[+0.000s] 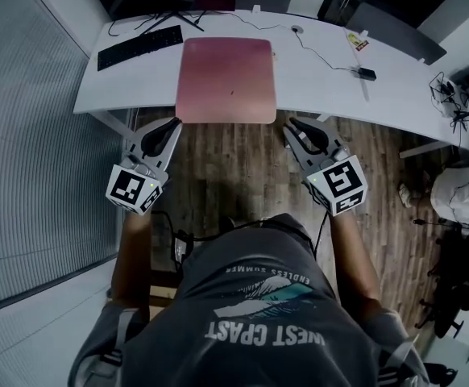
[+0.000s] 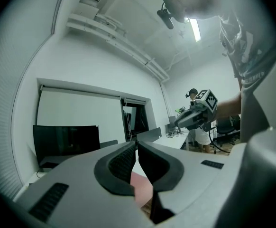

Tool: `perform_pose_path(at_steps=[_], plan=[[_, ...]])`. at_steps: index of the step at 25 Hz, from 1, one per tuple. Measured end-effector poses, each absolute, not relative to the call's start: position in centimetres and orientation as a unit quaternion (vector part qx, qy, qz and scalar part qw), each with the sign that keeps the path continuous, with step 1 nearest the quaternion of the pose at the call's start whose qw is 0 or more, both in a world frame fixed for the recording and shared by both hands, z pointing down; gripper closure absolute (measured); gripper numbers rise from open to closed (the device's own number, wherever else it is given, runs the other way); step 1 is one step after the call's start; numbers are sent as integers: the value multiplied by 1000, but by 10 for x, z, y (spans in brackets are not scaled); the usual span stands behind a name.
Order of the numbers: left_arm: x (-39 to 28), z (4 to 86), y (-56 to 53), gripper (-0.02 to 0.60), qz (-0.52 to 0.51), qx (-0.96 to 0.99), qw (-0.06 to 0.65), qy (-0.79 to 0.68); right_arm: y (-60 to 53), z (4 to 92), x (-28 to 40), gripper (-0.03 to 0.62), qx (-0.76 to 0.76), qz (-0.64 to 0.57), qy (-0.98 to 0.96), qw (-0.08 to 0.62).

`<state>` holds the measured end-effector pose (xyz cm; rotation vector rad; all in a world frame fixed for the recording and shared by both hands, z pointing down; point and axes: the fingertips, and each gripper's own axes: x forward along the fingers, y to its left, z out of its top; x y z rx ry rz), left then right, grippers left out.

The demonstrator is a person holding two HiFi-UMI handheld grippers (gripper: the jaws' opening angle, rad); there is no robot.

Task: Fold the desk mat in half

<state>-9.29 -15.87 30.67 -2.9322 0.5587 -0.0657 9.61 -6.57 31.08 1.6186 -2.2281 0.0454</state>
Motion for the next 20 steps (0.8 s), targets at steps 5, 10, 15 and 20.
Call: perform_pose_path(at_steps=[5, 10, 15, 20], plan=[[-103, 323, -179, 549, -35, -977, 77, 197, -87, 327, 89, 490, 561, 15, -800, 211], [-104, 348, -199, 549, -63, -973, 81, 205, -111, 348, 84, 464, 540, 18, -806, 240], [-103, 385, -222, 549, -107, -968, 84, 213, -137, 389, 90, 444, 521, 20, -809, 273], [-96, 423, -246, 549, -157, -960, 83, 216, -162, 437, 104, 406, 504, 19, -804, 315]])
